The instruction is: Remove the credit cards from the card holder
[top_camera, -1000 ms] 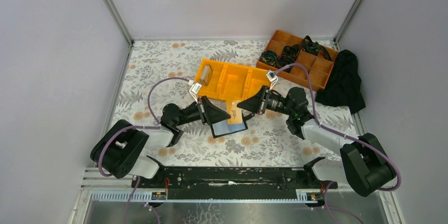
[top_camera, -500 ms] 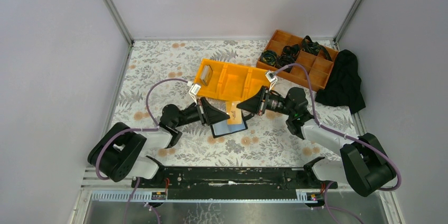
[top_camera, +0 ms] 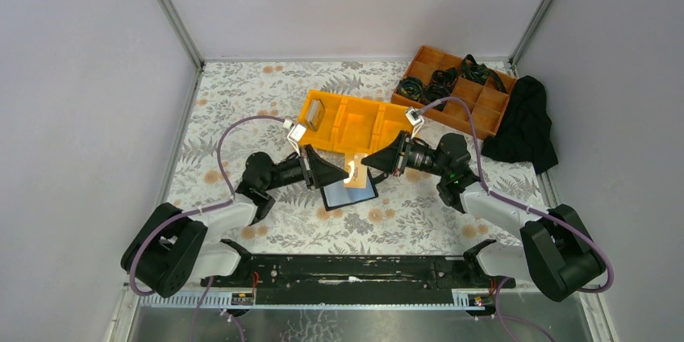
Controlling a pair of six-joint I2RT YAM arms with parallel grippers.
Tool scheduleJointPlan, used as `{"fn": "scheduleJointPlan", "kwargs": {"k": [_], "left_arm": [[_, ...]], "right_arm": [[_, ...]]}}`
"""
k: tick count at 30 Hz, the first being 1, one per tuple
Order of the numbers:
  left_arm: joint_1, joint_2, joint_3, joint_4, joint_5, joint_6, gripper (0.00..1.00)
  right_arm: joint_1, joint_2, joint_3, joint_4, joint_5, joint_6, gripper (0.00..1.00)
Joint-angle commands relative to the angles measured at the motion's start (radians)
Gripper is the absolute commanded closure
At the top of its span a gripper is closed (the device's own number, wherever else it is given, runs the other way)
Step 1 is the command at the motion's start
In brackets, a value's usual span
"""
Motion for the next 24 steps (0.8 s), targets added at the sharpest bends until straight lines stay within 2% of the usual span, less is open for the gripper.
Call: {"fn": "scheduleJointPlan", "kwargs": {"k": [1,5,10,11,13,15,17,21,22,24], "left_arm": [[0.025,-0.031,0.021,-0.001,-0.029,0.046,1.0],[0.032,-0.034,0.013,0.041,-0.018,0.028,1.0],[0.037,-0.042,0.034,-0.006,-0.008,0.043,1.0],[0.037,-0.044,0.041,-0.023,-0.005,0.05,1.0],[0.038,-0.046,0.065,-0.085,-0.01,0.07,1.0],[0.04,-0.049,0.118,-0.224,-0.029,0.121,1.0],[0.046,-0.046,0.203,-0.416,-0.066,0.197,1.0],[0.061,0.026,0.426,-0.746,-0.126,0.341,1.0],[0.069,0.051,0.487,-0.821,-0.15,0.381,1.0],[0.084,0.1,0.599,-0.988,-0.226,0.45,1.0]], "right_arm": [[-0.03,-0.025,-0.012,0.009,0.0,-0.023,1.0],[-0.036,-0.026,-0.019,0.017,-0.002,-0.017,1.0],[-0.039,-0.021,-0.02,0.016,-0.004,-0.023,1.0],[-0.038,-0.019,-0.017,0.013,-0.003,-0.021,0.93],[-0.041,-0.02,-0.009,0.006,-0.001,-0.019,0.7],[-0.044,-0.038,0.001,-0.035,0.023,-0.027,0.52],[-0.047,-0.073,0.024,-0.131,0.069,-0.075,0.43],[-0.049,-0.158,0.125,-0.523,0.338,-0.298,0.42],[-0.049,-0.165,0.149,-0.604,0.445,-0.36,0.42],[-0.055,-0.167,0.201,-0.728,0.544,-0.432,0.42]]}}
